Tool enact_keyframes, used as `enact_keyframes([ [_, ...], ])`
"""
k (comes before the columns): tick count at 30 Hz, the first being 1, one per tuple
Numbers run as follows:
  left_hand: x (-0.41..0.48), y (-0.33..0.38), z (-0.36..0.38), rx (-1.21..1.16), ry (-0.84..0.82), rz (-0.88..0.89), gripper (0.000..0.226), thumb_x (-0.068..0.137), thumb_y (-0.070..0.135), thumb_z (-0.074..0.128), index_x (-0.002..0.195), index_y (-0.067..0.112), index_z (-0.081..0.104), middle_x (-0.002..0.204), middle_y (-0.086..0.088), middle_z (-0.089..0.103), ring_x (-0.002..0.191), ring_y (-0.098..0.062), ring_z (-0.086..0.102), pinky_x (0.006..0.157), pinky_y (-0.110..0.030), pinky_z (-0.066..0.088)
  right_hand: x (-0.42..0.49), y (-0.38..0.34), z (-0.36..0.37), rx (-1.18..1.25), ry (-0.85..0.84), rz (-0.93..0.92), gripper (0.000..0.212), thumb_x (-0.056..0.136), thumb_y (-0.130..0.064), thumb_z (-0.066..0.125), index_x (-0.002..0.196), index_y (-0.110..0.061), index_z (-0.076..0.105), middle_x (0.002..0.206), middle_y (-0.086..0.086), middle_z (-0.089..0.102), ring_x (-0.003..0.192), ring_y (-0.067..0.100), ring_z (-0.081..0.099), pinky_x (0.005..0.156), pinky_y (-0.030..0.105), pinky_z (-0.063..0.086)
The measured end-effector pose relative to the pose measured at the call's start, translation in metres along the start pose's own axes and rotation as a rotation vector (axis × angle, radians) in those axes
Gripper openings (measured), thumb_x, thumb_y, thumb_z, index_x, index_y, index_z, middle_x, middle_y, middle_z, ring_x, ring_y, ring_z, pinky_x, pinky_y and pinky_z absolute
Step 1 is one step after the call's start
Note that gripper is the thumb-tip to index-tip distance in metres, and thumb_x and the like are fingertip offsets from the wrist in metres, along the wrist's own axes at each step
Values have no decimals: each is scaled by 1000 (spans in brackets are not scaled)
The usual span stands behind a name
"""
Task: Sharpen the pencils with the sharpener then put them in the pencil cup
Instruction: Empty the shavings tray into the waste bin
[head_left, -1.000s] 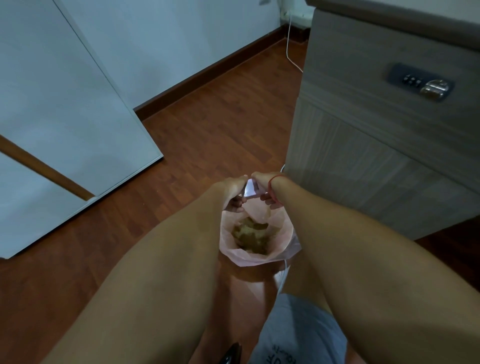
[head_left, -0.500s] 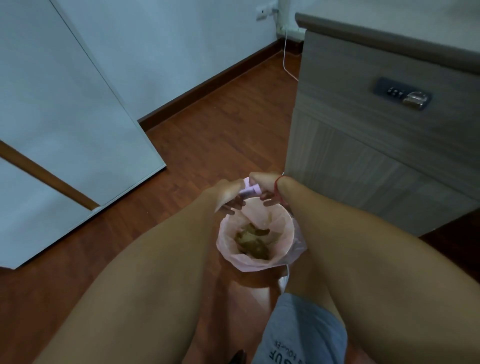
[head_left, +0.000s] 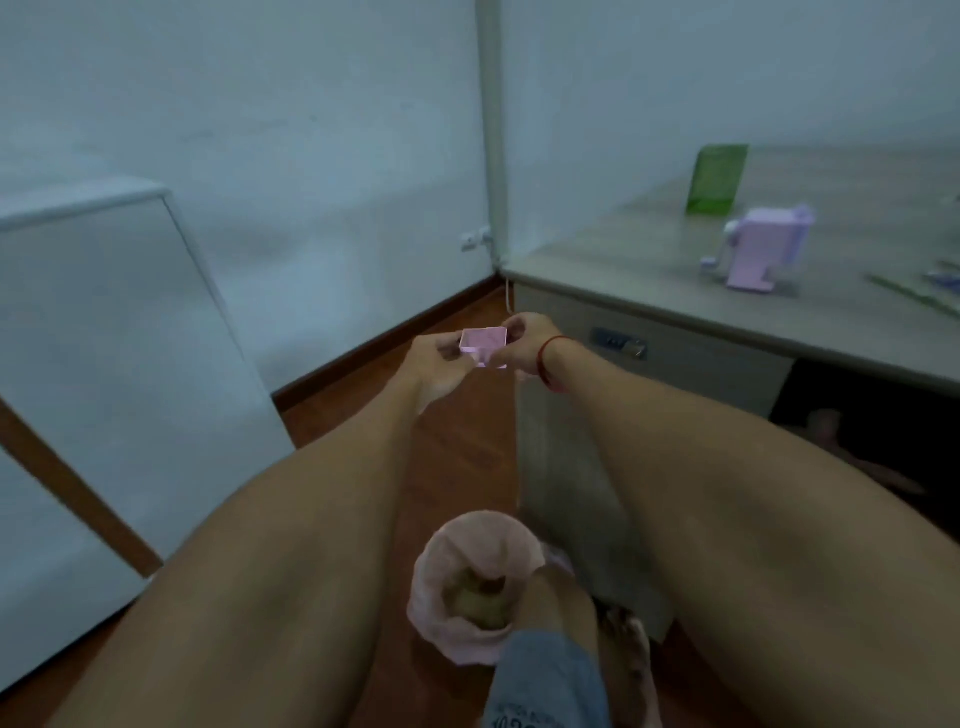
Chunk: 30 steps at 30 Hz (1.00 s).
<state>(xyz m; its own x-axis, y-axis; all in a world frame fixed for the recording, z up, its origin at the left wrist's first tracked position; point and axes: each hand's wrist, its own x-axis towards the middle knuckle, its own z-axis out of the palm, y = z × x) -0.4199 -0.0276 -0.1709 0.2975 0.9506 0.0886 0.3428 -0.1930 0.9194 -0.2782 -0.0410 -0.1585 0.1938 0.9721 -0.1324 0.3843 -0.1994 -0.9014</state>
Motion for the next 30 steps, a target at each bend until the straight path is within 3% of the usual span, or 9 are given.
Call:
enact_keyframes([
  [2, 2, 32, 11, -17, -28, 88, 34, 84, 1, 64, 119, 3, 63, 103, -7, 67, 91, -12, 60, 78, -18, 51, -18, -17, -33, -11, 70, -64, 56, 75, -4, 77, 125, -3, 52, 122, 15, 63, 89, 19, 56, 57, 23, 43],
  [6, 4, 93, 46, 14, -78, 238, 34, 81, 6, 66, 115, 8, 66, 103, -10, 70, 90, -13, 61, 87, -33, 52, -57, -35, -105, -20, 227, -106, 64, 72, -9, 81, 128, -6, 50, 125, 13, 62, 111, 26, 61, 84, 35, 50],
  [8, 2, 120, 71, 56, -112, 296, 32, 82, 12, 66, 114, 10, 67, 100, -11, 72, 85, -12, 60, 79, -31, 50, -76, -35, -139, 3, 264, -101, 65, 75, -8, 79, 131, -5, 47, 128, 13, 60, 117, 28, 59, 89, 37, 51],
  [11, -3, 151, 111, 97, -160, 360, 28, 83, 16, 65, 110, 14, 69, 92, -8, 73, 72, -11, 56, 66, -25, 45, -102, -20, -185, 38, 314, -74, 69, 77, -11, 78, 135, -4, 42, 130, 13, 59, 116, 26, 58, 83, 34, 52],
  [16, -3, 179, 171, 175, -225, 444, 56, 65, 44, 60, 114, 19, 68, 99, -6, 75, 89, -15, 68, 84, -34, 54, -127, 11, -234, 76, 473, -63, 59, 76, -8, 78, 128, 0, 50, 123, 17, 62, 93, 19, 55, 65, 27, 49],
  [19, 2, 187, 195, 244, -74, 458, 61, 67, 56, 53, 112, 18, 67, 104, -4, 72, 97, -21, 67, 84, -37, 55, -129, 28, -256, 88, 567, -33, 56, 76, -10, 77, 125, -1, 51, 121, 18, 63, 92, 22, 59, 63, 27, 49],
  [21, 9, 190, 206, 264, 15, 459, 43, 79, 47, 53, 105, 16, 66, 104, -7, 69, 97, -27, 62, 82, -35, 51, -127, 39, -269, 86, 616, 0, 59, 73, -13, 79, 124, -4, 51, 121, 16, 63, 102, 27, 64, 69, 30, 51],
  [24, 22, 195, 220, 288, 91, 446, 41, 89, 33, 48, 120, 8, 58, 123, -16, 59, 116, -32, 51, 92, -37, 43, -122, 52, -282, 27, 637, 86, 65, 69, -15, 82, 124, -7, 50, 121, 13, 60, 110, 29, 61, 92, 38, 53],
  [30, 45, 192, 242, 262, 24, 366, 54, 74, 60, 57, 103, 15, 65, 107, -8, 63, 102, -28, 60, 84, -32, 50, -98, 63, -280, -43, 629, 188, 66, 68, -15, 83, 125, -7, 52, 123, 14, 58, 110, 29, 61, 94, 45, 53],
])
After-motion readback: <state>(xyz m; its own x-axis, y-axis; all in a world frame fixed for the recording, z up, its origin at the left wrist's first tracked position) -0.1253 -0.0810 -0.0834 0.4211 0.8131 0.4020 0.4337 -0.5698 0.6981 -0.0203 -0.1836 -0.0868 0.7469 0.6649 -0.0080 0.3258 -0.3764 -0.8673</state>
